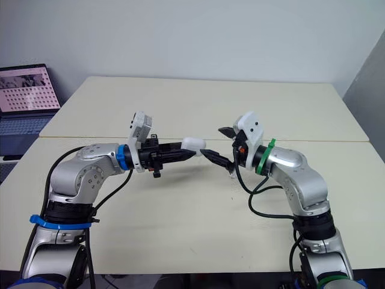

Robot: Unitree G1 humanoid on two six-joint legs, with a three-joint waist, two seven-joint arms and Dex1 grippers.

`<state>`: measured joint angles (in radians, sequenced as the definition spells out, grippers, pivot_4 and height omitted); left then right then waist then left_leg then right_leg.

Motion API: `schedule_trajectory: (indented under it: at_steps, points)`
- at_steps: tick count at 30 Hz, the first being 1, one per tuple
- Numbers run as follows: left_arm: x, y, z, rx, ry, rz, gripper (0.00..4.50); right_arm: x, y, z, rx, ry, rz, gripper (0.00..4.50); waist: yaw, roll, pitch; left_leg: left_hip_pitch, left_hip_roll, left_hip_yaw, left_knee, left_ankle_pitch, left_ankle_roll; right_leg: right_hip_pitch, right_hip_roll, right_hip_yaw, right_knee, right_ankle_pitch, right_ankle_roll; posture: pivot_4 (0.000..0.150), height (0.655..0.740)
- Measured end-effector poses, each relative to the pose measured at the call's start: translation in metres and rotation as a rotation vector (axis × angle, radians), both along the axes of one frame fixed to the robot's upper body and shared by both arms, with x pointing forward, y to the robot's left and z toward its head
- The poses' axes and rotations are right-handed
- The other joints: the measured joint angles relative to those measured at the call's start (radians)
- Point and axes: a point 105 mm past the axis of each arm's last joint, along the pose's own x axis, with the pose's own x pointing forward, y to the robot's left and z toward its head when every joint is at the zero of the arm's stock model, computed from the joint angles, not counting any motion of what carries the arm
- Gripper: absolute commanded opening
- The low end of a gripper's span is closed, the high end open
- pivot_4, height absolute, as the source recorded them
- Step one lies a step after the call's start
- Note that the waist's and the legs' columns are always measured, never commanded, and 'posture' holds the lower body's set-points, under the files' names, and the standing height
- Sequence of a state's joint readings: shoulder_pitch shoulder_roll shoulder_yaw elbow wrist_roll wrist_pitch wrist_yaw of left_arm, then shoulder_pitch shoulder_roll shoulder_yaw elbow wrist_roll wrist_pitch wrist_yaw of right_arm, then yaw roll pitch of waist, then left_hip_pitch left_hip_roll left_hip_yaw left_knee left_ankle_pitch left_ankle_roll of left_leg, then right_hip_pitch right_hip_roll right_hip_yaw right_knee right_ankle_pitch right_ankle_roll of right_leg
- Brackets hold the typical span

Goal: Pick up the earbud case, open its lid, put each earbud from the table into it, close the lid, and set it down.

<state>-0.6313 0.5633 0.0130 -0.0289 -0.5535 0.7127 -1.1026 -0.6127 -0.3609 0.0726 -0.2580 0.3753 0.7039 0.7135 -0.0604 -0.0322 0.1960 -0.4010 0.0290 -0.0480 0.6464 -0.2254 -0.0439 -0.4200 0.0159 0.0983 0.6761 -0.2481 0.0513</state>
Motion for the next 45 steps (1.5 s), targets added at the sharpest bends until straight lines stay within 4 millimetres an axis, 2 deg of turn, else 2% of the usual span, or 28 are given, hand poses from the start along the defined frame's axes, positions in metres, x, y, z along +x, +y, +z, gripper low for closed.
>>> schedule_trajectory:
  at_steps: [6, 9, 12, 15, 18, 21, 23, 27, 31, 34, 38, 44, 45]
  points:
    - [-0.002, 0.001, -0.005, -0.01, 0.03, 0.015, 0.76, 0.011, -0.001, 0.004, 0.005, 0.011, -0.015, 4.48, 0.0, 0.0, 0.0, -0.001, 0.0, 0.0, -0.001, 0.0, 0.0, 0.0, 0.0, -0.001, 0.0, -0.002, -0.003, 0.15, 0.74]
    - [-0.006, -0.001, -0.003, -0.015, 0.021, -0.002, 0.76, 0.018, -0.005, 0.012, 0.053, 0.029, -0.036, 4.48, 0.001, 0.0, 0.0, -0.001, 0.0, 0.0, -0.001, 0.0, 0.0, -0.001, 0.0, -0.001, 0.0, -0.002, -0.003, 0.15, 0.74]
    - [-0.005, -0.001, -0.004, -0.017, 0.021, 0.006, 0.76, 0.017, -0.006, 0.021, 0.096, 0.05, -0.021, 4.48, 0.001, 0.0, 0.0, -0.001, 0.0, -0.001, -0.002, 0.0, 0.0, -0.001, 0.0, -0.001, 0.0, -0.002, -0.003, 0.15, 0.74]
    - [0.001, 0.002, -0.001, -0.039, -0.019, 0.057, 0.76, 0.016, -0.01, 0.017, 0.088, 0.098, -0.011, 4.48, 0.001, 0.0, 0.0, -0.001, 0.0, -0.001, -0.001, 0.0, 0.0, -0.001, 0.0, -0.001, 0.0, -0.002, -0.003, 0.15, 0.74]
    - [0.016, 0.009, 0.002, -0.08, -0.082, 0.184, 0.76, 0.017, -0.025, -0.004, 0.03, 0.146, -0.063, 4.48, 0.003, 0.0, 0.0, -0.001, 0.0, -0.001, -0.001, 0.0, 0.0, 0.0, 0.0, -0.001, -0.001, -0.002, -0.003, 0.15, 0.74]
    - [0.028, 0.021, 0.002, -0.116, -0.135, 0.322, 0.76, 0.011, -0.035, -0.048, -0.064, 0.219, -0.089, 4.48, 0.003, 0.0, 0.0, -0.001, 0.0, 0.0, -0.002, 0.0, 0.0, -0.001, 0.0, 0.0, -0.002, -0.002, -0.003, 0.15, 0.74]
    - [0.029, 0.025, -0.003, -0.133, -0.137, 0.37, 0.76, 0.005, -0.037, -0.07, -0.112, 0.253, -0.075, 4.48, 0.002, 0.0, 0.0, -0.001, 0.0, 0.001, -0.002, 0.0, 0.0, -0.001, -0.001, 0.0, -0.002, -0.002, -0.003, 0.15, 0.74]
    - [0.025, 0.024, -0.013, -0.139, -0.124, 0.401, 0.76, 0.001, -0.038, -0.088, -0.221, 0.22, -0.014, 4.48, -0.002, -0.001, 0.0, 0.0, 0.0, 0.001, -0.002, 0.0, 0.0, 0.0, 0.0, 0.0, -0.001, -0.002, -0.003, 0.15, 0.74]
    - [0.02, 0.023, -0.012, -0.136, -0.14, 0.401, 0.76, 0.006, -0.042, -0.112, -0.323, 0.222, 0.026, 4.48, -0.001, -0.001, 0.0, 0.0, 0.0, 0.001, -0.001, 0.0, 0.0, 0.0, 0.0, 0.001, -0.001, -0.002, -0.002, 0.15, 0.74]
    - [0.017, 0.02, -0.01, -0.134, -0.152, 0.396, 0.76, 0.014, -0.044, -0.117, -0.383, 0.203, 0.052, 4.48, -0.002, -0.001, 0.0, 0.0, 0.0, 0.002, -0.001, 0.0, 0.0, 0.0, 0.0, 0.001, -0.001, -0.002, -0.002, 0.15, 0.74]
    - [0.015, 0.019, -0.013, -0.13, -0.144, 0.395, 0.76, 0.026, -0.045, -0.114, -0.433, 0.162, 0.096, 4.48, -0.002, -0.001, 0.0, 0.0, 0.0, 0.001, -0.001, 0.0, 0.0, 0.0, 0.0, 0.0, -0.001, -0.002, -0.002, 0.15, 0.74]
    - [0.013, 0.017, -0.016, -0.124, -0.14, 0.388, 0.76, 0.032, -0.042, -0.117, -0.493, 0.164, 0.2, 4.48, -0.001, -0.001, 0.0, 0.0, 0.0, 0.001, -0.001, 0.0, 0.0, 0.0, 0.0, 0.0, -0.001, -0.002, -0.002, 0.15, 0.74]
    - [0.013, 0.017, -0.017, -0.123, -0.139, 0.387, 0.76, 0.034, -0.043, -0.117, -0.503, 0.164, 0.21, 4.32, 0.0, -0.001, 0.0, 0.0, 0.0, 0.001, -0.001, 0.0, 0.0, 0.0, 0.0, 0.0, -0.001, -0.002, -0.002, 0.15, 0.74]
